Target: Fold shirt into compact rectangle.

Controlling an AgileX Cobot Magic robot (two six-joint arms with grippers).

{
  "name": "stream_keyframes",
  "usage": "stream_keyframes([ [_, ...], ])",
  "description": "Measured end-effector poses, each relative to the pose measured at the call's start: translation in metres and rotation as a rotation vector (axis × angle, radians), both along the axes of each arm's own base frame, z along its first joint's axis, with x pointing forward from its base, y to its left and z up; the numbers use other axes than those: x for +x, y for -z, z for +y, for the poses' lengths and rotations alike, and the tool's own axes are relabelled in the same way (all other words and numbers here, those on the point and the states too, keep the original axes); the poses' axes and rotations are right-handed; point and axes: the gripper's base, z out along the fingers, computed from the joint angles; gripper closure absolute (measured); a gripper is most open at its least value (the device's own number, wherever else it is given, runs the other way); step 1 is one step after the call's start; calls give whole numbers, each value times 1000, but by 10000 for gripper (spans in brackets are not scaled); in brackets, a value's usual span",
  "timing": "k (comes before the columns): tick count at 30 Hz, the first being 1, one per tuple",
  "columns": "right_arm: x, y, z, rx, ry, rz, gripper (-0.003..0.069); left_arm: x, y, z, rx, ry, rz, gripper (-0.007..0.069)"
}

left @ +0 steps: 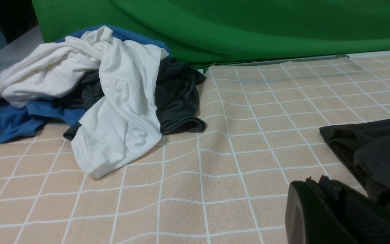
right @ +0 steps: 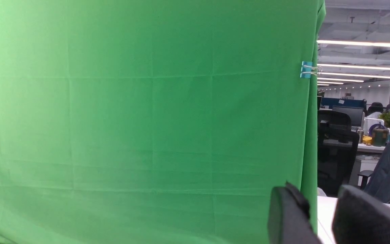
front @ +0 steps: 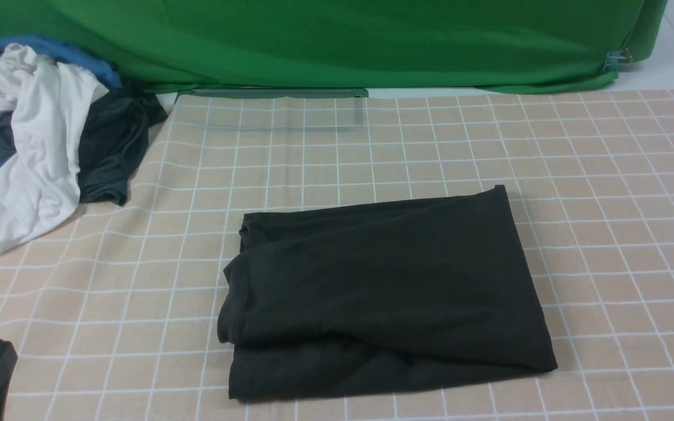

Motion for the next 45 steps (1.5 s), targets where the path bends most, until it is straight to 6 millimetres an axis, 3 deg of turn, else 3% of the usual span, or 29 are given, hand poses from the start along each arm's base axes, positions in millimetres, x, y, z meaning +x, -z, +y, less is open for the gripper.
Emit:
stream_keyframes([
  [9, -1, 1, 0, -5, -3, 12, 412, 0, 0, 0, 1, 0, 0, 606],
  [15, 0, 20, 1, -49, 4, 192, 412, 0, 0, 0, 10, -1, -2, 606],
  [20, 4, 66, 1, -155, 31, 380, 412, 0, 0, 0, 13, -2, -6, 606],
  [24, 0, 122, 0, -201, 30, 493, 412, 0, 0, 0, 15, -3, -6, 606],
  [28, -8, 146, 1, -177, 17, 519, 412, 0, 0, 0, 16, -3, -6, 606],
  [45, -14, 147, 1, -121, 13, 489, 412, 0, 0, 1, 53, -6, -7, 606],
])
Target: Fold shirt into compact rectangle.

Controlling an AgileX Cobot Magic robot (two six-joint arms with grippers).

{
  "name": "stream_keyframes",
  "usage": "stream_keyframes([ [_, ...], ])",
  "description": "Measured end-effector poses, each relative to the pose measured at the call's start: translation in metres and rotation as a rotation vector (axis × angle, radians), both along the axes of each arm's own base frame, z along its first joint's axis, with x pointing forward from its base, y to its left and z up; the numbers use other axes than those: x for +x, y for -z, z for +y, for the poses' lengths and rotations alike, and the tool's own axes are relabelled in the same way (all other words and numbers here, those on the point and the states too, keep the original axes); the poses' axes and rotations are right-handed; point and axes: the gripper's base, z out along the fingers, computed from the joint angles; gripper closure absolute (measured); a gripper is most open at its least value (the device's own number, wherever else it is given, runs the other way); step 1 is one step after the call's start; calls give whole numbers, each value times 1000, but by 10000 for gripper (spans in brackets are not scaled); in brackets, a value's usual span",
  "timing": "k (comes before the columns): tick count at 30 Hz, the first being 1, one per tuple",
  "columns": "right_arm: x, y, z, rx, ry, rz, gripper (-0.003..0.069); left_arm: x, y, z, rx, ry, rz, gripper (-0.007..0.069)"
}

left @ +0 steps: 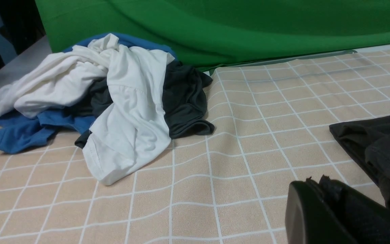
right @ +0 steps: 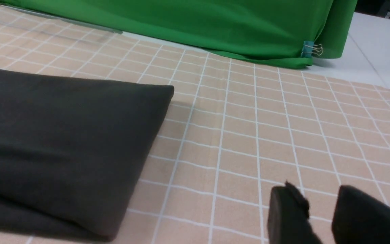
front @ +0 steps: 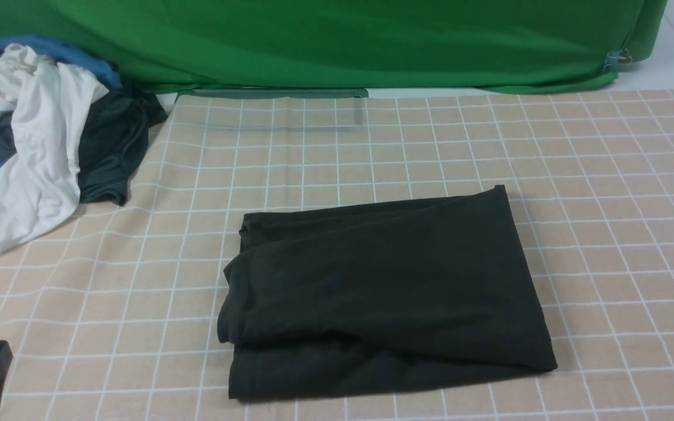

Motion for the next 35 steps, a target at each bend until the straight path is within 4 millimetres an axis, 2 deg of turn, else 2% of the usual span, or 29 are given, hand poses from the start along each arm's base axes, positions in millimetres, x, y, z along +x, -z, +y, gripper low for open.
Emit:
stream_keyframes([
  [35, 0, 0, 0, 12, 2, 1, 412, 0, 0, 0, 4, -1, 0, 605],
])
